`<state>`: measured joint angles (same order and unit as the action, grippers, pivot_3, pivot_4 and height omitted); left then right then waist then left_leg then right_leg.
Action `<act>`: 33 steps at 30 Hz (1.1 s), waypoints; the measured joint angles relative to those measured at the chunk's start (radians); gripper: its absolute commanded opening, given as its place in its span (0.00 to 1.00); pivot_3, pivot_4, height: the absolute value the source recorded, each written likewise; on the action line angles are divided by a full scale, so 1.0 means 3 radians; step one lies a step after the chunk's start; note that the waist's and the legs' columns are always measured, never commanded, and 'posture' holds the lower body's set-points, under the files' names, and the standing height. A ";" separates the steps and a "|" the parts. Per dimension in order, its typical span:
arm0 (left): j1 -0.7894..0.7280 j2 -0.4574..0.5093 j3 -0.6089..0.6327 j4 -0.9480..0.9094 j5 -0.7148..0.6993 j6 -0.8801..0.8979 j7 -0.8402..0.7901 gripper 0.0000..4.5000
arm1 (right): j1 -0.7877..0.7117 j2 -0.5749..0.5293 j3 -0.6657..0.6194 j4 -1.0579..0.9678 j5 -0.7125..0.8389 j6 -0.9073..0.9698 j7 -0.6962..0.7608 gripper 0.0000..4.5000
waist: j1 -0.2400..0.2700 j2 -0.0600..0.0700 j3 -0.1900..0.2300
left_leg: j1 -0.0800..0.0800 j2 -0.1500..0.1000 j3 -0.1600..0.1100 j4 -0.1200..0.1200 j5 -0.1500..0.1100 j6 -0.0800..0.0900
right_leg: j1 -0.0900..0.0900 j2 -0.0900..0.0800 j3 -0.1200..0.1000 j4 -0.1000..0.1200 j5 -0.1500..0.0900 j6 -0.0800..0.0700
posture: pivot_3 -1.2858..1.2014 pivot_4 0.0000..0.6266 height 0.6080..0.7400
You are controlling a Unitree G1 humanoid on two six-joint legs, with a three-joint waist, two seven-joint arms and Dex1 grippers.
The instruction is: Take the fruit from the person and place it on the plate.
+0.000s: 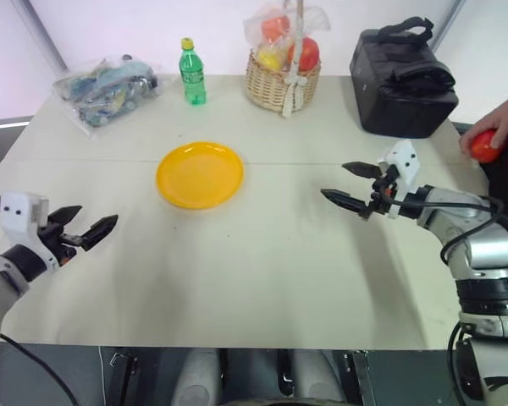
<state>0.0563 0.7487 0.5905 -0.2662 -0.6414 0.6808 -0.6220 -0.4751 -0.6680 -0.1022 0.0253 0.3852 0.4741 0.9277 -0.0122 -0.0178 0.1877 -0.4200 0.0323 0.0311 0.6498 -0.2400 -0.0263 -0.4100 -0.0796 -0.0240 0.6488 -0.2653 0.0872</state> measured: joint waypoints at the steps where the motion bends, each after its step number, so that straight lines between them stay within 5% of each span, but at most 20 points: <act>1: -0.0005 0.0000 0.0001 0.0000 0.0000 -0.0001 -0.0003 1.00 | 0.0000 0.0000 0.0000 0.0000 0.0003 0.0000 0.0000 0.98 | 0.0000 0.0000 0.0000 | 0.0000 0.0000 0.0000 0.0000 0.0000 0.0000 | 0.0000 0.0000 0.0000 0.0000 0.0000 0.0000 | 0.52 0.24 1.00; 33: -0.0262 0.0018 -0.0029 0.0029 -0.0085 0.0048 -0.0035 1.00 | 0.0162 0.0202 0.0095 -0.0082 0.0035 0.0009 -0.0122 0.98 | 0.0001 0.0000 0.0000 | 0.0000 -0.0001 0.0000 0.0000 0.0000 0.0000 | 0.0000 0.0000 0.0000 0.0000 0.0000 0.0001 | 0.52 0.24 1.00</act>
<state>-0.0223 0.7542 0.5818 -0.2574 -0.6669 0.6952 -0.6326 -0.4265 -0.6072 -0.0738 0.0006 0.3957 0.4768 0.8910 -0.0121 -0.0178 0.1877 -0.4200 0.0321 0.0311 0.6498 -0.2400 -0.0263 -0.4099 -0.0796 -0.0241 0.6489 -0.2652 0.0874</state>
